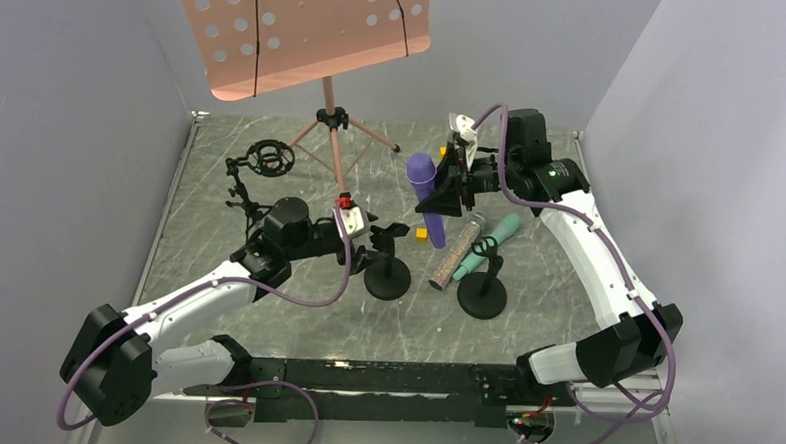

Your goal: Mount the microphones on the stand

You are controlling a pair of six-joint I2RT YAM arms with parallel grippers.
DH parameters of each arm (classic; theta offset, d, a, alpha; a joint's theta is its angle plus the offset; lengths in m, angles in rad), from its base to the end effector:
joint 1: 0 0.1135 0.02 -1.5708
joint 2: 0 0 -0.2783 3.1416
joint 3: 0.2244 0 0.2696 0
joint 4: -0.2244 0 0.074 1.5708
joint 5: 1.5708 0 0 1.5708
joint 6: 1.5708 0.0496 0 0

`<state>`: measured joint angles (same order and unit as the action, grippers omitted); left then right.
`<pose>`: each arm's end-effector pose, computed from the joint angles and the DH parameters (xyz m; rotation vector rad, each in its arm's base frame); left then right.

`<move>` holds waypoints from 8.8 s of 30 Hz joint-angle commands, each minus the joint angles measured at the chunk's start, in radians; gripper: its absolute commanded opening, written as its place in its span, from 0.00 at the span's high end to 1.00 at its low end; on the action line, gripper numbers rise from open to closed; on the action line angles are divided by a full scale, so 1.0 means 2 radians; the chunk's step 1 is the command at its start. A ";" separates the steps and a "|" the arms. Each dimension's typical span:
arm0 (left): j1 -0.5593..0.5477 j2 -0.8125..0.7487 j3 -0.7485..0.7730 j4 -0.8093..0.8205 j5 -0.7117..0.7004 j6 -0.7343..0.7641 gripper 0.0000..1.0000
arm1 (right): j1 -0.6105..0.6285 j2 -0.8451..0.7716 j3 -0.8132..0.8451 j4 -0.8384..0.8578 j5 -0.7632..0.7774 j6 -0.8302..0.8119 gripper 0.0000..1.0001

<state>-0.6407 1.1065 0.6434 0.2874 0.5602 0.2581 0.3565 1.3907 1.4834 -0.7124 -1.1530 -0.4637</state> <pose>0.2020 -0.1835 0.2783 1.1285 1.3785 -0.7651 0.2681 0.1482 0.4167 -1.3250 1.4712 1.1671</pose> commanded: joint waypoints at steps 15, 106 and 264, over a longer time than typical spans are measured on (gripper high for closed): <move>0.002 -0.001 -0.006 0.033 0.006 -0.049 0.80 | 0.028 0.025 0.009 0.030 0.003 0.002 0.97; 0.019 -0.286 0.003 -0.263 -0.276 -0.018 0.01 | 0.041 -0.005 -0.125 -0.005 0.027 -0.187 0.00; 0.096 -0.208 0.049 -0.306 -0.101 -0.293 0.01 | -0.362 -0.240 -0.275 -0.189 -0.002 -0.306 0.01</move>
<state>-0.4530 0.6601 0.6792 -0.3000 0.3656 -0.3862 -0.3679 0.9897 0.9565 -0.9119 -1.1534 -0.8570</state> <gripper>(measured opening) 0.993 0.993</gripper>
